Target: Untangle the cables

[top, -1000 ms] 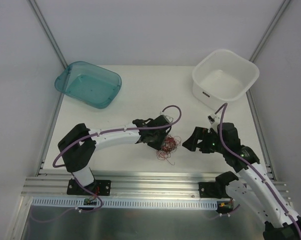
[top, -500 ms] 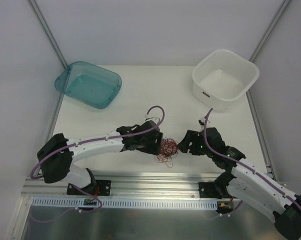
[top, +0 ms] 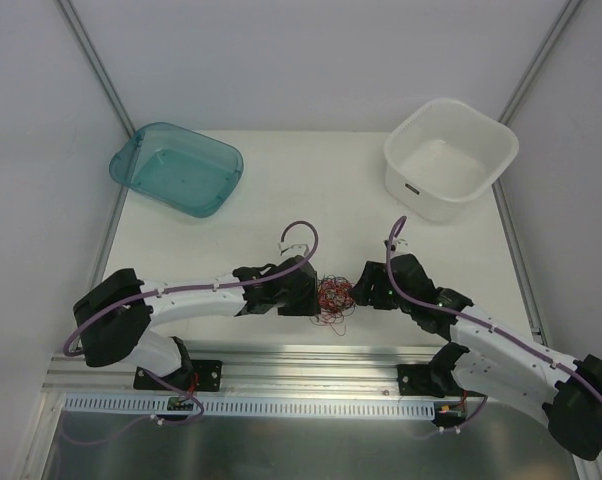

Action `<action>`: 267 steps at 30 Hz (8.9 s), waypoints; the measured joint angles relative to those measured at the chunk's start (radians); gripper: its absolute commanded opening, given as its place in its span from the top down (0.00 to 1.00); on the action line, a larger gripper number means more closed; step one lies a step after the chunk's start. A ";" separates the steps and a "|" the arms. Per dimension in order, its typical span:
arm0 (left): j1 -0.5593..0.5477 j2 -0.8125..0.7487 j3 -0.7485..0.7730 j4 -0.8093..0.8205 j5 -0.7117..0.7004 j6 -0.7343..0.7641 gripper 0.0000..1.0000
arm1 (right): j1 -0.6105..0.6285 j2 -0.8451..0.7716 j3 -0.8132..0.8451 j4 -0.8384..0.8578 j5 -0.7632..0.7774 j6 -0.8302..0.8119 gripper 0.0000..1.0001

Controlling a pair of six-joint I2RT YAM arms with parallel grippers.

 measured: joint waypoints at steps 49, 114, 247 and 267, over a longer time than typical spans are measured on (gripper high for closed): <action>0.000 -0.061 0.000 0.030 -0.009 0.009 0.43 | 0.054 -0.098 0.406 -0.138 0.043 -0.217 0.99; 0.023 0.071 -0.014 0.086 -0.083 -0.014 0.83 | 0.069 0.223 0.202 -0.063 0.069 -0.146 0.20; 0.899 -0.682 -0.179 -0.425 0.348 0.368 0.06 | -0.187 -0.007 0.254 -0.442 -0.013 -0.272 0.30; 0.224 -0.025 0.191 -0.106 0.271 0.267 0.13 | -0.129 0.230 0.187 -0.269 0.072 -0.217 0.46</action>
